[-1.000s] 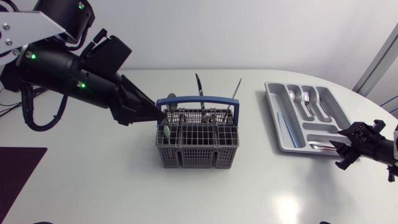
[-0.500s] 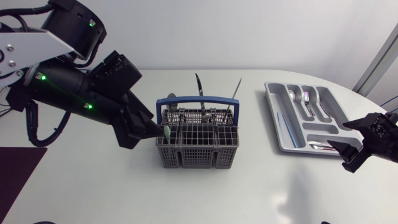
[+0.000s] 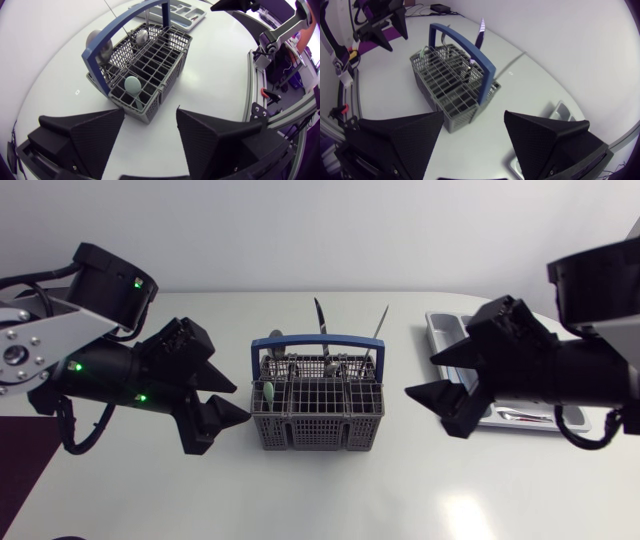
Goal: Unload the cutlery basket into the drawer organizer.
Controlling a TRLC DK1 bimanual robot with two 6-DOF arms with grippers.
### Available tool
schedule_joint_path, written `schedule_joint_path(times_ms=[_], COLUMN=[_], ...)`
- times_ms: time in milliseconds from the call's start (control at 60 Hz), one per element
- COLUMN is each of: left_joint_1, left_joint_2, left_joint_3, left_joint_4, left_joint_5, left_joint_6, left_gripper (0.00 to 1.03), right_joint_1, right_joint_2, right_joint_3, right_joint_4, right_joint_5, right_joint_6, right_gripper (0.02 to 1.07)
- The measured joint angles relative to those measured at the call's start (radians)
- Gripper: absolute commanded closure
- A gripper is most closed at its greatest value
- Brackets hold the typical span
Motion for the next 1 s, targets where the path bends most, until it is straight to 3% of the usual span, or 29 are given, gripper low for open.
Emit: schedule_joint_path(times_ms=[250, 467, 733, 1000], left_joint_1=[0.044, 0.063, 0.114, 0.137], left_joint_2=[-0.029, 0.064, 0.192, 0.097], left_joint_3=[-0.107, -0.117, -0.149, -0.150], left_joint_4=[0.183, 0.356, 0.375, 0.330], left_joint_5=[0.130, 0.152, 0.152, 0.188], left_joint_6=[0.049, 0.042, 0.043, 0.046], left_gripper=[0.15, 0.15, 0.15, 0.15], right_joint_1=[0.177, 0.251, 0.286, 0.348], right_joint_2=[0.240, 0.346, 0.402, 0.508], right_joint_3=[0.150, 0.181, 0.244, 0.351], right_joint_4=[0.011, 0.031, 0.031, 0.028], right_joint_5=[0.015, 0.010, 0.007, 0.007], right_joint_6=[0.225, 0.249, 0.249, 0.260], right_gripper=[0.21, 0.21, 0.21, 0.21])
